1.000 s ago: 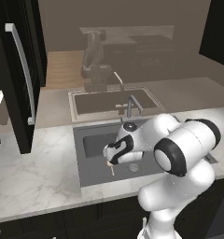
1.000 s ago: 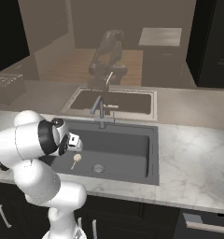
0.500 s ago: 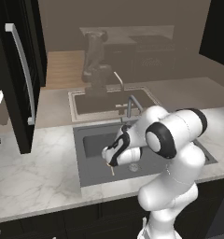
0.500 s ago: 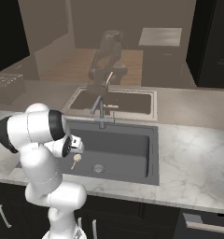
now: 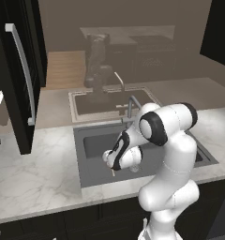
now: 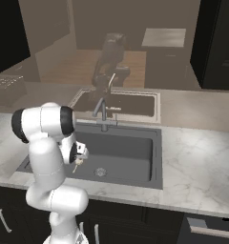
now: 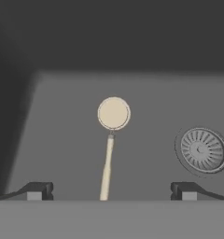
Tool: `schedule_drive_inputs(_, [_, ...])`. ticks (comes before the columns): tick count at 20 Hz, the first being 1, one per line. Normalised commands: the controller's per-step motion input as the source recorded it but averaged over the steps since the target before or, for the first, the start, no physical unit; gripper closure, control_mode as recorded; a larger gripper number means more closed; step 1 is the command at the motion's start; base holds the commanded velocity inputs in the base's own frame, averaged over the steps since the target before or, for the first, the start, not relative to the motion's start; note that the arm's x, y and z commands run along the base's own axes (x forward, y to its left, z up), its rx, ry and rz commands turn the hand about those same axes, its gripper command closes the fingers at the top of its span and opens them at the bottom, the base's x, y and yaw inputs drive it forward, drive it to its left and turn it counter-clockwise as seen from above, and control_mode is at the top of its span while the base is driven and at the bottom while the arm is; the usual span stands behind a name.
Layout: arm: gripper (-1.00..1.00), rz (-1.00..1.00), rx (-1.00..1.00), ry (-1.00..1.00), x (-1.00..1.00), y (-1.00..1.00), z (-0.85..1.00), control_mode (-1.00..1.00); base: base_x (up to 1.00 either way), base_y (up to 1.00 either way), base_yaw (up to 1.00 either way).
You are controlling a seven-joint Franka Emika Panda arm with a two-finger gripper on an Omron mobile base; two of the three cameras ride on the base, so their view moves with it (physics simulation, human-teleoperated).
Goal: Pick up the dish brush and sponge from the sink, and place them back in the cabinet, and close the cabinet doors.
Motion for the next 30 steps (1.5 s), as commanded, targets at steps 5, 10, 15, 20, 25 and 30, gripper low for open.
schedule_drive_inputs(5, [-1.0,0.0,0.0,0.01,0.17,0.02,-0.28,-1.0,0.0,0.0,0.0])
schedule_drive_inputs(10, [-1.0,0.0,0.0,0.03,0.21,0.08,-0.23,-1.0,0.0,0.0,0.0])
schedule_drive_inputs(15, [-1.0,0.0,0.0,0.04,0.22,0.18,-0.22,-1.0,0.0,0.0,0.0])
schedule_drive_inputs(20, [-1.0,0.0,0.0,0.04,0.19,0.19,-0.22,-1.0,0.0,0.0,0.0])
schedule_drive_inputs(25, [-1.0,0.0,0.0,0.02,0.04,0.04,-0.27,-1.0,0.0,0.0,0.0])
schedule_drive_inputs(30, [-1.0,0.0,0.0,0.01,0.0,0.0,-0.24,-1.0,0.0,0.0,0.0])
